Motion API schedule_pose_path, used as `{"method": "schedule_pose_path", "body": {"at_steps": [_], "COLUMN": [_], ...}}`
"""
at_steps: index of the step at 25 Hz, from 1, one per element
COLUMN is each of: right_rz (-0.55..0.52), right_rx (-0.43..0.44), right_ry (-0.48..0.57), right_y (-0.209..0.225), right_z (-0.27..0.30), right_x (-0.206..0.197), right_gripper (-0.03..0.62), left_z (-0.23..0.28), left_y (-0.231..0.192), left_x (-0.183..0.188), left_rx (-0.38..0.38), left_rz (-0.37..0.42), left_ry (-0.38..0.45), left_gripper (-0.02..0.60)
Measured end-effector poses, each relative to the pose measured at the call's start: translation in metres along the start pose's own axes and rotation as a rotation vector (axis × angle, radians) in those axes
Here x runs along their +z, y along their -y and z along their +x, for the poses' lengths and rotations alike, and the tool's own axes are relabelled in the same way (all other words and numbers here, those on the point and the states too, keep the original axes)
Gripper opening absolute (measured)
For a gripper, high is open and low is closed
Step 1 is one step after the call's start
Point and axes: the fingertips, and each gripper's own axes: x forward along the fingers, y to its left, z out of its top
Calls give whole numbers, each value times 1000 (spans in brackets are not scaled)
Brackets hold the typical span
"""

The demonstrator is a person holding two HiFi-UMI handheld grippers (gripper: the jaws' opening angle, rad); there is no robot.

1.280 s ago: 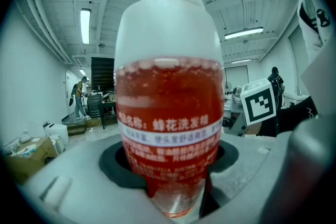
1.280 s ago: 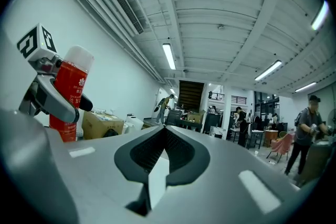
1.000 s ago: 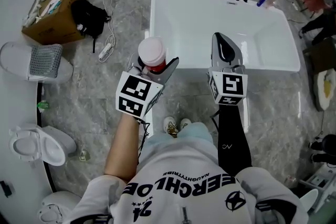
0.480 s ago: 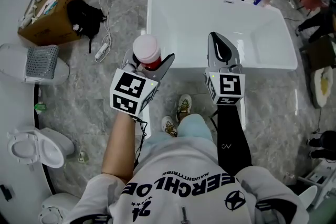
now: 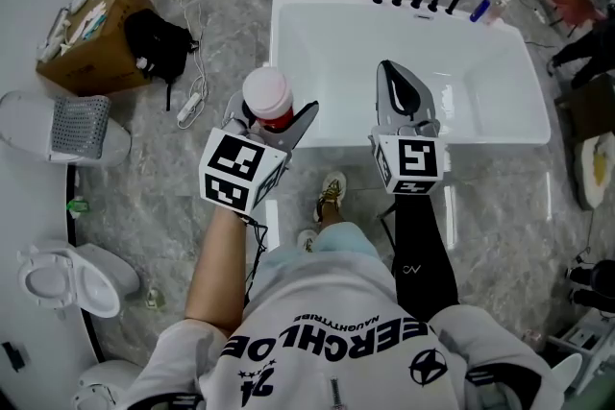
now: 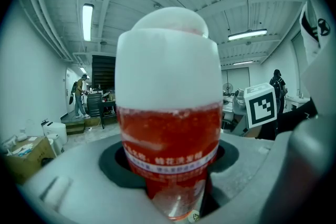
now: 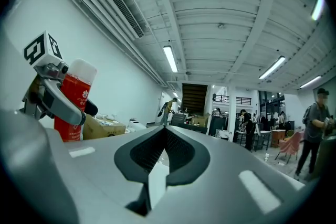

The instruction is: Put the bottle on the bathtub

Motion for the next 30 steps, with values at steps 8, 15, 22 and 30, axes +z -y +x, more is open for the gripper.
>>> {"method": "schedule_pose_path", "body": {"at_steps": [8, 15, 22, 30], "right_rz": [11, 34, 53, 48], "right_rx": [7, 31, 61, 83], "right_ry": [6, 0, -1, 22], "right_y": [52, 95, 110, 102], "right_z": [87, 164, 211, 226], "right_x": [-15, -31, -44, -37], "right_gripper": [31, 31, 31, 31], "left_z": [79, 146, 185, 199], "left_y": [-56, -101, -129, -140], "left_x": [26, 46, 51, 56], "left_rx": [18, 45, 64, 46], "left_rz": [-6, -27, -49, -44], "left_ry": [3, 7, 6, 11], "left_gripper": [399, 399, 399, 400]}}
